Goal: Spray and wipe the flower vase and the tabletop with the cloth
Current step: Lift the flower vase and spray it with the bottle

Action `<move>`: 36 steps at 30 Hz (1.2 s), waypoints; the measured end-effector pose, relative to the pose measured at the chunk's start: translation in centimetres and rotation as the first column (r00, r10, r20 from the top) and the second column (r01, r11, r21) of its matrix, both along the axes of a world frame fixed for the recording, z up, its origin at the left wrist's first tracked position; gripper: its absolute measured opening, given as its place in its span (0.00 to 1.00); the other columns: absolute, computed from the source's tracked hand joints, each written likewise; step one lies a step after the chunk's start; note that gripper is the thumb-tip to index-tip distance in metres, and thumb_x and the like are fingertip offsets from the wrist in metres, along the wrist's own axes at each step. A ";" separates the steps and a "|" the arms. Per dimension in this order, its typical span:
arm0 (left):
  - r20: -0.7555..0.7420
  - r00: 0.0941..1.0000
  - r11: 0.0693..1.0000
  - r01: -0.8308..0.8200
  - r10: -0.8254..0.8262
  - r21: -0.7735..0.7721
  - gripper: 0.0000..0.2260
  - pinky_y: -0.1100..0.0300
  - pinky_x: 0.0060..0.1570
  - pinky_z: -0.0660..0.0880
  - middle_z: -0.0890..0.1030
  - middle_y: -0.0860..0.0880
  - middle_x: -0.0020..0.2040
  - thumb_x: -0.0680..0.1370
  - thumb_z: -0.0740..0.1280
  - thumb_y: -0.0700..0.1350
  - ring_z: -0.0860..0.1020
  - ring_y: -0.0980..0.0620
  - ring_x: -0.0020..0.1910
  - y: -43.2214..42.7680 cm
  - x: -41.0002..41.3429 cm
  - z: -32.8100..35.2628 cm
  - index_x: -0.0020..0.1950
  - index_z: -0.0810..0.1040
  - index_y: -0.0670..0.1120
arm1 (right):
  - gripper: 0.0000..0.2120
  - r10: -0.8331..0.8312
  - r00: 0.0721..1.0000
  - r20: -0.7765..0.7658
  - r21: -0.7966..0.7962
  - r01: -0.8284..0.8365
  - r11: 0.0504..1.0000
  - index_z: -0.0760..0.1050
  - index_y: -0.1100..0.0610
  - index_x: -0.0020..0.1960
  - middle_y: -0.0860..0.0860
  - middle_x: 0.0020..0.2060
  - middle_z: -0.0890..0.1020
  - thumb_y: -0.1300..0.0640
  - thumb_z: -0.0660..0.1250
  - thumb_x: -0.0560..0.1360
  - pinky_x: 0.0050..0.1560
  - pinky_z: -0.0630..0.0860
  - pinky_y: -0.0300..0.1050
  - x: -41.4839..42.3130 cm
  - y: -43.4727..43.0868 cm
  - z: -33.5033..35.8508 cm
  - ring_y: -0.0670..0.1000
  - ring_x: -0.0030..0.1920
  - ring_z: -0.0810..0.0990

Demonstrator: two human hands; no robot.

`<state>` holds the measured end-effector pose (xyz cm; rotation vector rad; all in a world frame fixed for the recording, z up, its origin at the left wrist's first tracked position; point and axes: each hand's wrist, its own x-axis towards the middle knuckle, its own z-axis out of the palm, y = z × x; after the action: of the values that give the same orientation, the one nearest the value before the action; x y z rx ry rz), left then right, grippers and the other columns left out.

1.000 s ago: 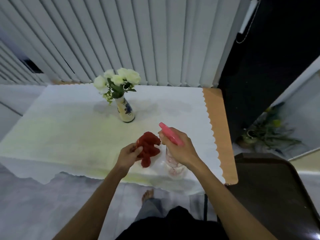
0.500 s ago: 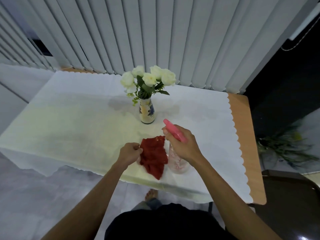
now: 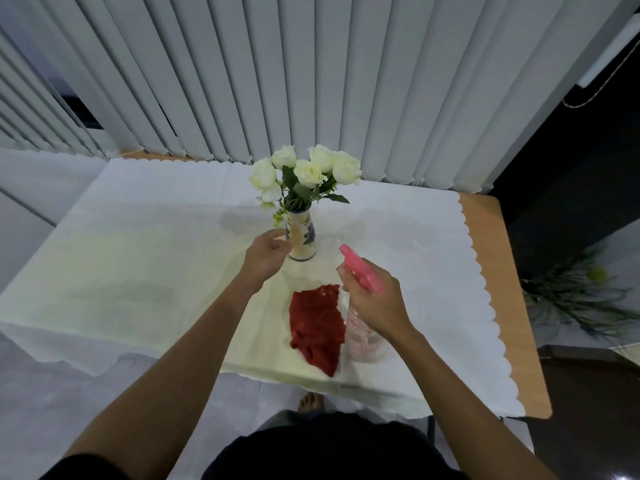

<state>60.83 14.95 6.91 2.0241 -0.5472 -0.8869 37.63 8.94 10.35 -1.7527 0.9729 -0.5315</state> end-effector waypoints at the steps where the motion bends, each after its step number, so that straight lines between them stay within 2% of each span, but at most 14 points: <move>1: -0.001 1.000 1.000 -0.006 0.006 -0.020 0.26 0.49 0.62 0.76 0.84 0.47 0.60 0.75 0.71 0.58 0.80 0.46 0.62 -0.7 0.4 0.3 0.72 0.74 0.52 | 0.17 0.001 1.000 -0.001 -0.008 -0.001 1.000 0.73 0.21 0.58 0.55 0.41 0.83 0.45 0.66 0.81 0.49 0.77 0.35 0.1 0.0 0.0 0.54 0.45 0.83; 3: -0.020 1.000 0.999 0.003 -0.004 -0.049 0.31 0.52 0.60 0.75 0.81 0.46 0.64 0.73 0.71 0.61 0.78 0.47 0.64 -1.8 0.9 0.9 0.74 0.71 0.54 | 0.17 -0.003 1.000 0.004 -0.021 0.004 1.000 0.73 0.21 0.58 0.55 0.40 0.82 0.46 0.66 0.81 0.50 0.78 0.39 0.3 0.1 0.0 0.55 0.45 0.83; 6: -0.068 0.998 0.994 -0.009 0.001 -0.110 0.26 0.53 0.60 0.72 0.77 0.47 0.68 0.75 0.74 0.54 0.75 0.48 0.67 -2.9 1.6 1.6 0.71 0.74 0.51 | 0.16 -0.023 1.000 0.014 -0.017 0.024 1.000 0.75 0.22 0.58 0.56 0.39 0.81 0.46 0.66 0.81 0.45 0.76 0.36 0.2 0.1 -0.2 0.54 0.42 0.82; 9: -0.076 0.997 0.991 0.007 -0.017 -0.136 0.27 0.50 0.66 0.72 0.76 0.50 0.70 0.71 0.78 0.53 0.73 0.50 0.70 -3.9 2.4 1.6 0.69 0.78 0.49 | 0.07 -0.062 0.998 0.009 0.000 0.062 0.998 0.83 0.41 0.56 0.56 0.34 0.79 0.47 0.67 0.81 0.44 0.79 0.46 -0.3 0.4 -0.2 0.56 0.38 0.79; 10: -0.075 0.997 0.989 0.019 -0.030 -0.146 0.27 0.49 0.67 0.71 0.77 0.52 0.70 0.70 0.79 0.52 0.72 0.51 0.70 -4.2 2.6 1.7 0.68 0.79 0.49 | 0.09 -0.077 0.997 0.004 0.001 0.077 0.997 0.82 0.49 0.56 0.56 0.34 0.79 0.47 0.67 0.81 0.44 0.79 0.50 -0.5 0.5 -0.2 0.56 0.37 0.79; 12: -0.084 0.996 0.987 0.023 -0.037 -0.160 0.26 0.52 0.67 0.70 0.77 0.53 0.67 0.70 0.80 0.51 0.72 0.53 0.69 -4.8 3.0 1.7 0.66 0.79 0.48 | 0.11 -0.106 0.994 -0.005 0.003 0.106 0.994 0.82 0.54 0.55 0.56 0.34 0.80 0.48 0.68 0.80 0.43 0.79 0.50 -0.8 0.7 -0.2 0.55 0.35 0.79; 16: -0.090 0.994 0.985 0.054 -0.070 -0.164 0.29 0.53 0.67 0.70 0.78 0.52 0.68 0.68 0.81 0.50 0.75 0.53 0.68 -5.3 3.8 1.5 0.67 0.80 0.46 | 0.08 -0.135 0.990 0.029 0.024 0.135 0.991 0.81 0.46 0.43 0.51 0.31 0.79 0.51 0.69 0.81 0.37 0.74 0.40 -1.0 1.3 0.3 0.47 0.29 0.73; 18: -0.081 0.994 0.984 0.057 -0.071 -0.170 0.29 0.52 0.68 0.72 0.81 0.50 0.66 0.67 0.82 0.49 0.77 0.52 0.66 -5.4 4.1 1.3 0.66 0.81 0.45 | 0.12 -0.146 0.989 0.036 0.034 0.144 0.989 0.77 0.50 0.39 0.54 0.31 0.77 0.51 0.69 0.80 0.36 0.73 0.42 -1.1 1.6 0.3 0.46 0.29 0.72; 21: -0.032 0.997 0.975 0.057 -0.066 -0.215 0.27 0.56 0.59 0.75 0.84 0.51 0.60 0.66 0.82 0.45 0.80 0.52 0.59 -5.8 4.1 1.8 0.64 0.81 0.44 | 0.13 -0.177 0.984 0.037 0.071 0.174 0.982 0.76 0.48 0.37 0.48 0.30 0.76 0.51 0.70 0.80 0.38 0.72 0.40 -1.3 1.9 0.4 0.45 0.30 0.73; 24: -0.033 0.999 0.972 0.024 -0.033 -0.236 0.26 0.56 0.59 0.78 0.85 0.51 0.58 0.65 0.83 0.45 0.82 0.53 0.57 -6.1 4.1 2.2 0.62 0.82 0.44 | 0.10 -0.208 0.975 0.078 0.073 0.203 0.977 0.78 0.37 0.44 0.42 0.48 0.82 0.52 0.70 0.80 0.47 0.76 0.36 -0.8 2.0 1.0 0.43 0.46 0.82; 26: -0.034 0.999 0.972 0.011 -0.020 -0.234 0.25 0.55 0.59 0.79 0.86 0.50 0.57 0.65 0.83 0.45 0.83 0.52 0.56 -6.0 3.9 2.5 0.61 0.83 0.43 | 0.08 -0.183 0.977 0.105 0.064 0.177 0.982 0.80 0.38 0.54 0.44 0.54 0.84 0.53 0.69 0.80 0.52 0.81 0.43 -0.6 2.1 1.0 0.45 0.51 0.84; 28: -0.026 1.000 0.969 -0.016 0.010 -0.245 0.24 0.56 0.58 0.80 0.86 0.50 0.55 0.65 0.83 0.45 0.83 0.52 0.55 -6.0 3.7 2.9 0.60 0.84 0.44 | 0.06 -0.156 0.986 0.056 0.033 0.154 0.988 0.81 0.42 0.56 0.44 0.50 0.86 0.50 0.68 0.81 0.54 0.83 0.53 -0.4 2.0 0.9 0.48 0.48 0.86; 32: -0.029 0.997 0.948 -0.077 0.072 -0.309 0.21 0.67 0.46 0.77 0.85 0.55 0.50 0.66 0.83 0.46 0.82 0.59 0.50 -5.8 3.7 5.4 0.56 0.84 0.47 | 0.07 -0.142 0.990 -0.013 0.065 0.142 0.988 0.81 0.37 0.48 0.43 0.44 0.87 0.48 0.66 0.81 0.53 0.83 0.58 0.1 1.6 3.1 0.50 0.43 0.87; 36: -0.008 0.996 0.939 -0.088 0.091 -0.333 0.23 0.64 0.49 0.78 0.85 0.55 0.52 0.65 0.83 0.50 0.81 0.60 0.50 -5.4 4.2 9.0 0.57 0.83 0.50 | 0.15 -0.049 0.997 -0.065 0.100 0.055 0.994 0.77 0.26 0.40 0.43 0.45 0.87 0.47 0.65 0.78 0.57 0.81 0.57 0.5 0.8 7.3 0.54 0.45 0.86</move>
<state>65.06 9.55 15.91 1.7301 -0.5634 -0.6804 38.12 9.69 17.69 -1.6654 1.0733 -0.4551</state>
